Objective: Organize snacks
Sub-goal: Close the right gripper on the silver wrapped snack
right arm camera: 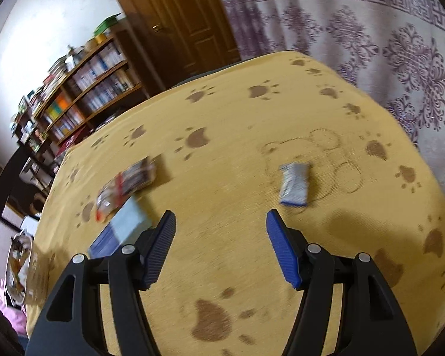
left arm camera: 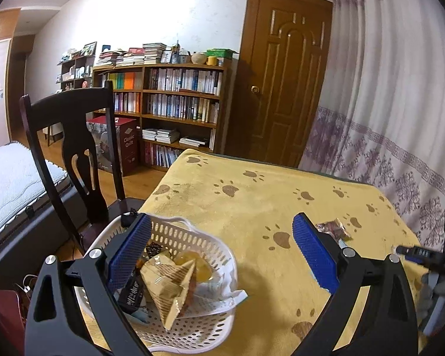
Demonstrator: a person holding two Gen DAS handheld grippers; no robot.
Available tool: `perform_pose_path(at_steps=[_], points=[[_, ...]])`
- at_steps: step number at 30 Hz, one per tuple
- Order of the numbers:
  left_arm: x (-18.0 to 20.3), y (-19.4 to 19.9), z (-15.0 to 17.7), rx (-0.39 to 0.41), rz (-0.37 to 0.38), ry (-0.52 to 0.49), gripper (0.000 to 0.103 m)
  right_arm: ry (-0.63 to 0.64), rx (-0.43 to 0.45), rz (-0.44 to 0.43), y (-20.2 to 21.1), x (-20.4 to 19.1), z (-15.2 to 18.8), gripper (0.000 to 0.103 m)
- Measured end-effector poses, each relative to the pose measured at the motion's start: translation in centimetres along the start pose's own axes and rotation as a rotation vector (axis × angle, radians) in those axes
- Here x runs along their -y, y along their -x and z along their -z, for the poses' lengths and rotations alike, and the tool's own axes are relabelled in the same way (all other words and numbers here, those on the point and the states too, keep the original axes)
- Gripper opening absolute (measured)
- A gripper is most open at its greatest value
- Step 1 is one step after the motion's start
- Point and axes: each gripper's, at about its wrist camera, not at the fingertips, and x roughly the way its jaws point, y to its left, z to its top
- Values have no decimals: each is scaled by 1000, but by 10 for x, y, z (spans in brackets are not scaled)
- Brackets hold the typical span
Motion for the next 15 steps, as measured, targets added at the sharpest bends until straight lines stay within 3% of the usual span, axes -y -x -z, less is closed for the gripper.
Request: perform_pose_path(at_steps=[6, 15], points=[[7, -2, 1, -7, 1, -16, 97, -66, -18, 32, -13, 22, -16, 61], [8, -5, 4, -16, 1, -21, 97, -34, -37, 145, -35, 28, -32, 53]])
